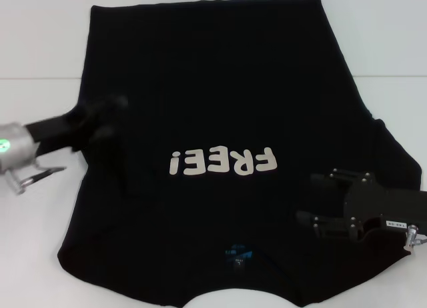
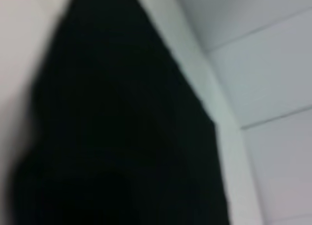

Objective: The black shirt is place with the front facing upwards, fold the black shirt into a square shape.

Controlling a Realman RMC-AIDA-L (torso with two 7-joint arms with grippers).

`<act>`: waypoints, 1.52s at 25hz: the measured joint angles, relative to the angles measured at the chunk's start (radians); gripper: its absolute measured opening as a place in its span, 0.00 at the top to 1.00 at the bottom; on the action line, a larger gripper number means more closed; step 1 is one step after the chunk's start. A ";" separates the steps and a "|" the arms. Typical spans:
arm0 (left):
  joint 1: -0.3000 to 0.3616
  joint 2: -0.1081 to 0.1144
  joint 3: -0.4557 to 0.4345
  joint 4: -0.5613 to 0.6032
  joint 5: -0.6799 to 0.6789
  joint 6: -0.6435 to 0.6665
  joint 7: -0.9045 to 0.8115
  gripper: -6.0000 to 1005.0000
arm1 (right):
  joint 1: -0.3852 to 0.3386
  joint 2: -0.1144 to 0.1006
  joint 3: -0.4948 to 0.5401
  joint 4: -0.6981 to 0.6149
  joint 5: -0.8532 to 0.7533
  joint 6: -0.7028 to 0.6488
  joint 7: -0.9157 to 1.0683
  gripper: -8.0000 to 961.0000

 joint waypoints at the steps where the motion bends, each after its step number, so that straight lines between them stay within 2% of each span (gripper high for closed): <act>1: -0.015 -0.006 0.003 0.000 -0.011 0.003 0.019 0.12 | 0.000 0.000 0.000 0.000 0.000 -0.002 0.000 0.14; 5: -0.054 -0.017 0.055 -0.007 -0.009 0.004 0.054 0.12 | 0.000 0.000 0.000 0.000 0.000 -0.004 0.001 0.14; 7: -0.054 -0.017 0.080 -0.005 -0.011 0.006 0.057 0.12 | -0.001 0.000 0.000 0.000 0.000 -0.004 0.001 0.14; 10: -0.034 -0.013 0.072 0.003 -0.023 0.054 0.102 0.12 | -0.002 0.000 0.005 0.001 0.000 0.003 0.001 0.14; 13: 0.012 -0.004 0.058 0.041 -0.056 0.186 0.228 0.12 | -0.002 0.000 0.042 0.002 0.000 0.005 0.009 0.14; 16: 0.062 -0.001 0.058 0.085 -0.084 0.367 0.432 0.12 | -0.001 -0.001 0.118 -0.005 0.000 0.010 0.093 0.14; 19: 0.103 0.000 0.073 0.119 -0.072 0.499 0.603 0.12 | 0.000 -0.017 0.164 -0.052 -0.010 0.039 0.325 0.14; 21: 0.121 0.001 0.090 0.139 -0.047 0.563 0.694 0.12 | 0.000 -0.041 0.164 -0.106 -0.045 0.057 0.517 0.14; 25: 0.136 0.001 0.097 0.153 0.000 0.621 0.805 0.12 | 0.016 -0.103 0.158 -0.221 -0.211 0.024 0.913 0.14; 28: 0.138 0.000 0.097 0.155 0.035 0.630 0.895 0.13 | 0.051 -0.129 0.156 -0.319 -0.374 -0.051 1.164 0.14; 30: 0.138 -0.002 0.097 0.155 0.042 0.624 0.920 0.13 | 0.081 -0.133 0.156 -0.378 -0.487 -0.095 1.306 0.14; 33: 0.137 -0.003 0.093 0.156 0.042 0.615 0.932 0.13 | 0.136 -0.126 0.154 -0.420 -0.640 -0.150 1.439 0.15; 38: 0.138 -0.005 0.091 0.154 0.042 0.602 0.936 0.13 | 0.197 -0.109 0.130 -0.353 -0.753 -0.130 1.480 0.15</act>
